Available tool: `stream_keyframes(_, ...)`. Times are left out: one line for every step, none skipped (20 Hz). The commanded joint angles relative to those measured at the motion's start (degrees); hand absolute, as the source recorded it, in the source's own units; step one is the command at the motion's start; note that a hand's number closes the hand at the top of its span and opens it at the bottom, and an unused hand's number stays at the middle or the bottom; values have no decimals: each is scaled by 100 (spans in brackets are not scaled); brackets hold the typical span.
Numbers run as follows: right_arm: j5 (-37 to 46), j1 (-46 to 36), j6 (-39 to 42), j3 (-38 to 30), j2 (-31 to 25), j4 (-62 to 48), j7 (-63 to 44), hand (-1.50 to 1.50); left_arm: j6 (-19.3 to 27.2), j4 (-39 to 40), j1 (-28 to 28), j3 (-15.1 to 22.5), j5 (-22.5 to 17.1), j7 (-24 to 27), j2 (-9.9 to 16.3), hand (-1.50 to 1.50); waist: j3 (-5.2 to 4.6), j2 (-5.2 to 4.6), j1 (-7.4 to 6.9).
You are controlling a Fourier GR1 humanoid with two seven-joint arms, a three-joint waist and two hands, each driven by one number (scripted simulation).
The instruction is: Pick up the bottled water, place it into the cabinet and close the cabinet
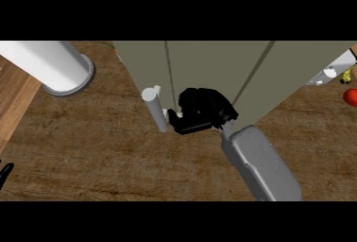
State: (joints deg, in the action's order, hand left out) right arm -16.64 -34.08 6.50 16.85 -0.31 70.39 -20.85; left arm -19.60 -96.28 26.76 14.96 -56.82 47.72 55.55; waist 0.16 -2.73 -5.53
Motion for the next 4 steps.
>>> stream_keyframes(11,-1206,-235,-872,-153,-329,545,150,-232,-45,26,-96,-52,137,-13,-150,-12,171,36)
stream_keyframes(-1,-1163,-285,-734,-78,-280,475,150,-156,-52,-18,16,47,95,-91,-150,-15,166,34)
stream_keyframes(-22,-1060,-296,-604,-62,-369,515,150,-81,-87,-74,-4,42,90,-132,-150,-9,168,73)
stream_keyframes(-46,-1113,-399,-516,-8,-439,449,150,-104,-94,-51,-89,23,55,-15,-150,-3,198,38)
